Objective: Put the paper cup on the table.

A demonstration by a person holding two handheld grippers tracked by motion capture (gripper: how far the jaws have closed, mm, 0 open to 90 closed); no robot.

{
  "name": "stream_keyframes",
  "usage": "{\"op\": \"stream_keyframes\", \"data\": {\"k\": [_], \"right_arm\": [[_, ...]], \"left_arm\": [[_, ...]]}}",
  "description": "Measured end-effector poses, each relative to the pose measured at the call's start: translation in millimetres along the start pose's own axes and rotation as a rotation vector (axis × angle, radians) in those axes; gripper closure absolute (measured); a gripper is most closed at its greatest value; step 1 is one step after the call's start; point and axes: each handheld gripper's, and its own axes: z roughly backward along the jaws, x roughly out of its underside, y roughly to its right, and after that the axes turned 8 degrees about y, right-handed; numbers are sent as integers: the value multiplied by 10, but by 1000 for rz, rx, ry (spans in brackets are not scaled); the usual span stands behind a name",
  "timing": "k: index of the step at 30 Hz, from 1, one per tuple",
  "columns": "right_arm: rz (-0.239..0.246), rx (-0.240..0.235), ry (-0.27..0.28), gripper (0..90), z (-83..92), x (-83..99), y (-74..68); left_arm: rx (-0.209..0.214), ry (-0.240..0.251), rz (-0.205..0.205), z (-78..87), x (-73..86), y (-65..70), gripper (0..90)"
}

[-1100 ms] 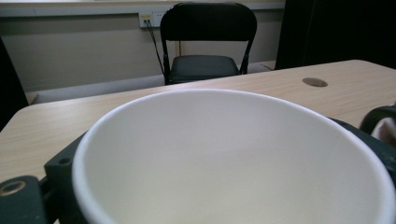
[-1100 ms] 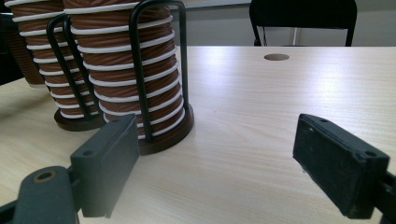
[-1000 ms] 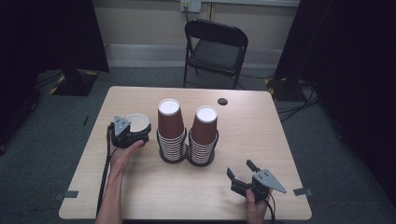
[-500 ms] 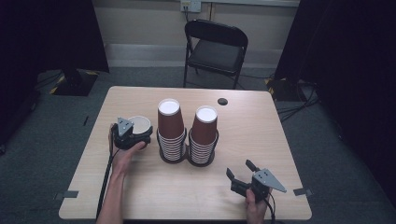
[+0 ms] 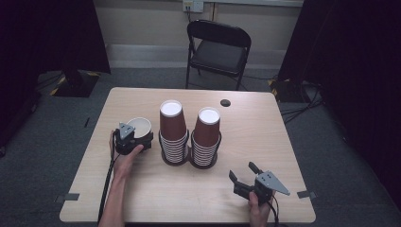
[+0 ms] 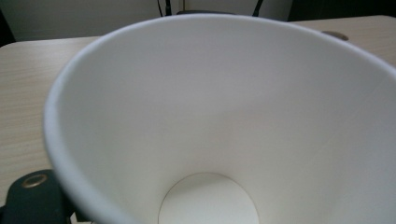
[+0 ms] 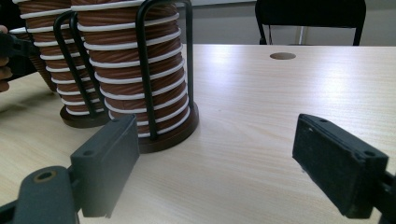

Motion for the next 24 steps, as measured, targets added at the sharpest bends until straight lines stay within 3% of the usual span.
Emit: {"op": "stream_keyframes", "data": {"k": [8,13,24], "right_arm": [[-2,2,3,140,3,0,1],[7,1,2,141,2,1,-3],[4,0,5,141,2,2,-2]], "left_arm": [[-13,-85,-27,-18,43,13,140],[-24,-162,-15,-47,126,7,156],[-37,-124,-37,62,153,23,156]]}}
